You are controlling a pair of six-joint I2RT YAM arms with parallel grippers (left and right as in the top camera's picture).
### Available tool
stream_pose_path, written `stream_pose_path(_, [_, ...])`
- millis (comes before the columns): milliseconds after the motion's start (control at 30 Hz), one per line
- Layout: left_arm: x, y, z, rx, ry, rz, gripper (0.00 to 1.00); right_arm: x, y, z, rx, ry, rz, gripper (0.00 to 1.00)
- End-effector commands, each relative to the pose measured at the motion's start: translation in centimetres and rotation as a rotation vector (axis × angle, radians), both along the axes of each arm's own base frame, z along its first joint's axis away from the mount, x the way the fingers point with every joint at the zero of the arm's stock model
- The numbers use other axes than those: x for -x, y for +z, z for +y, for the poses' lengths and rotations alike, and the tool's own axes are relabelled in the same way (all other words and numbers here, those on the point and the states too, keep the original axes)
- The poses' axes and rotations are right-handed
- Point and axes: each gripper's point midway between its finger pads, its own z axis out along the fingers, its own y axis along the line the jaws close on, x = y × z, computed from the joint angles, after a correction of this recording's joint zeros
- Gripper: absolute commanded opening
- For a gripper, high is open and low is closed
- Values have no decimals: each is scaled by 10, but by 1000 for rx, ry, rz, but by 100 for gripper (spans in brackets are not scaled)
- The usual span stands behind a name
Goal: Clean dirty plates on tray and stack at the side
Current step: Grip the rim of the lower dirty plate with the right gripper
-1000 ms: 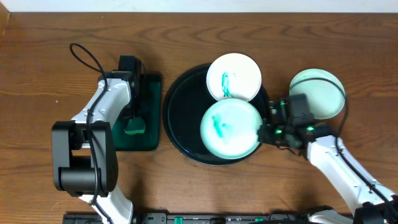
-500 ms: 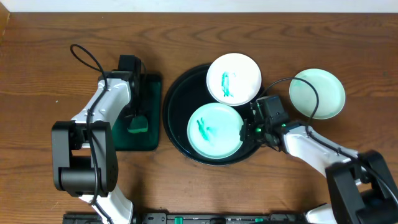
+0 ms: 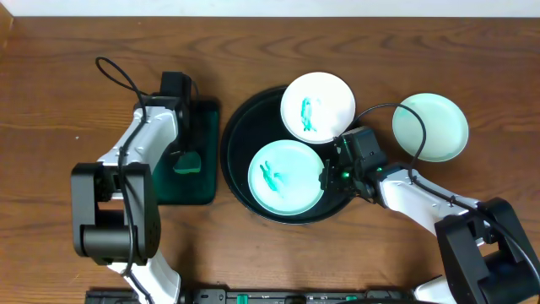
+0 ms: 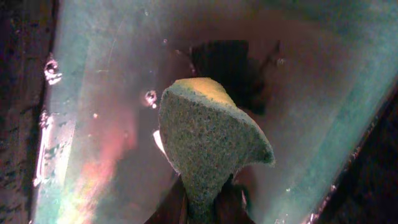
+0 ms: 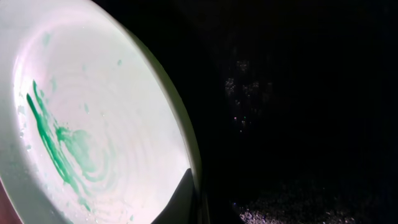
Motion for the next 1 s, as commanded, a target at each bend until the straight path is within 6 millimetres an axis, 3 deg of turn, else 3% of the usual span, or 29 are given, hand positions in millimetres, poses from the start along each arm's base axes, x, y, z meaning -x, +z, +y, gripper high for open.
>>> stream_pose_path(0, [6,-21,5,-28,-11,59,7,19,-20,4,20,37,70,1])
stream_pose_path(167, [13,-42,5,-29,-11,120,7,20,-19,5,14,46,71,1])
stream_pose_path(300, [12,-38,6,-29,-11,112,7,20,-19,6,11,47,72,1])
stream_pose_path(533, [-7,35,6,-31,-8,-98,7,21,-19,6,10,49,77,1])
stream_pose_path(733, [-7,97,6,-26,-5,-258,7,21,-19,6,10,49,77,1])
stream_pose_path(867, [-3,112,-2,21,-19,-288,7,21,-19,6,9,48,77,1])
stream_pose_path(967, [0,111,-30,176,-68,-277,7,21,-19,6,10,48,77,1])
